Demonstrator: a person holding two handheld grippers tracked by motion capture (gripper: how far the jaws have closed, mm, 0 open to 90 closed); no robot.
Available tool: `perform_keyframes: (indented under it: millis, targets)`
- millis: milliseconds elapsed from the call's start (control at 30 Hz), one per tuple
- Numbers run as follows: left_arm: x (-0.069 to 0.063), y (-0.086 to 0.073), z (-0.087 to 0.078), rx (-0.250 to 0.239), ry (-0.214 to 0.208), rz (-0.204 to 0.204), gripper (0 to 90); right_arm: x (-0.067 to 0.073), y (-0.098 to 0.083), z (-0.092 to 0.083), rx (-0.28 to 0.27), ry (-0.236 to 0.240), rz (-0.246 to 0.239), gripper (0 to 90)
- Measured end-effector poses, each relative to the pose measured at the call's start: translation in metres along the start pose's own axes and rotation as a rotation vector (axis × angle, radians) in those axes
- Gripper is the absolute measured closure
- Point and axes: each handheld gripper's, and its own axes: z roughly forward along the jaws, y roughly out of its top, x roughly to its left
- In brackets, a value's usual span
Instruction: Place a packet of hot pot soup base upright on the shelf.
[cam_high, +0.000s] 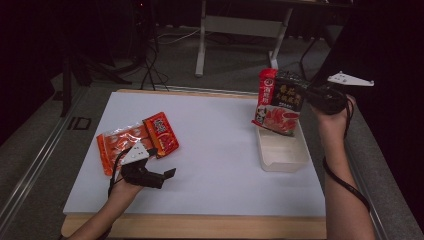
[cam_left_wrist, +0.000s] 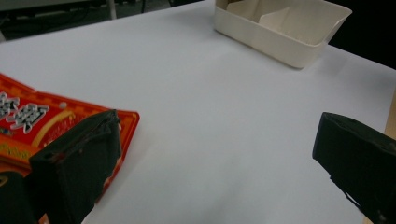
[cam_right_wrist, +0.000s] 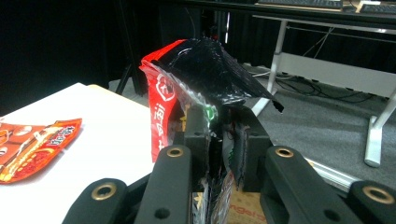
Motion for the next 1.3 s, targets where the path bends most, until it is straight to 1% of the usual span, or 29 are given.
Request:
perform_keyframes:
  millis: [33,133,167,200,333,400,467,500,533,600,633,833,900,967,1000,1100,1133,1233,1267,1300]
  targets:
    - [0.0,0.0,0.0,0.0,0.0,0.0,1.4,-0.002,-0.001,0.0,-0.002,-0.001,0.004,78.2]
    - [0.001,-0.005,-0.001,-0.001,-0.002,-0.019,1.4,-0.006,-0.004,0.001,-0.004,-0.001,0.006,78.2]
    - [0.001,-0.005,-0.001,-0.003,-0.003,-0.024,1.4,-0.01,-0.006,0.002,0.0,-0.006,0.009,78.2]
    - [0.001,-0.006,-0.001,-0.007,-0.006,-0.029,1.4,-0.01,-0.006,0.002,0.0,-0.006,0.009,78.2]
    - [0.0,-0.009,-0.001,-0.011,-0.011,-0.036,1.4,-0.018,-0.011,0.004,0.015,-0.026,0.022,78.0]
    - [0.0,-0.009,0.0,-0.012,-0.011,-0.04,1.4,-0.02,-0.013,0.004,0.02,-0.03,0.022,78.0]
    - [0.001,-0.01,0.0,-0.011,-0.014,-0.047,1.4,-0.023,-0.017,0.008,0.04,-0.038,0.014,78.0]
    - [0.001,-0.01,0.001,-0.01,-0.012,-0.049,1.4,-0.023,-0.017,0.008,0.04,-0.038,0.014,78.0]
    - [0.002,-0.011,0.0,-0.01,-0.011,-0.051,1.4,-0.023,-0.02,0.011,0.056,-0.044,0.004,77.9]
    - [0.002,-0.011,0.0,-0.015,-0.012,-0.055,1.5,-0.024,-0.021,0.013,0.061,-0.044,0.0,77.9]
    - [0.002,-0.011,0.0,-0.017,-0.011,-0.055,1.4,-0.024,-0.024,0.016,0.072,-0.047,-0.009,77.8]
    - [0.005,-0.012,0.001,-0.015,-0.007,-0.064,1.4,-0.024,-0.031,0.021,0.077,-0.026,-0.007,77.6]
    - [0.006,-0.013,0.001,-0.013,-0.006,-0.064,1.4,-0.023,-0.033,0.023,0.072,0.001,-0.008,77.1]
    - [0.006,-0.013,0.001,-0.009,-0.006,-0.062,1.4,-0.023,-0.034,0.023,0.072,0.01,-0.008,77.0]
    - [0.006,-0.013,0.001,-0.012,-0.006,-0.065,1.5,-0.023,-0.035,0.024,0.067,0.026,-0.006,76.7]
    - [0.007,-0.013,0.001,-0.016,-0.004,-0.065,1.4,-0.022,-0.036,0.024,0.067,0.029,-0.006,76.5]
    - [0.007,-0.013,0.001,-0.018,-0.004,-0.069,1.5,-0.022,-0.037,0.025,0.065,0.036,-0.005,76.2]
    - [0.008,-0.014,0.0,-0.019,-0.004,-0.073,1.5,-0.02,-0.044,0.028,0.084,0.071,-0.016,75.4]
    - [0.008,-0.014,0.0,-0.019,-0.004,-0.075,1.4,-0.02,-0.046,0.028,0.087,0.067,-0.016,75.1]
    - [0.009,-0.014,0.0,-0.017,-0.003,-0.075,1.5,-0.02,-0.048,0.028,0.082,0.062,-0.002,75.0]
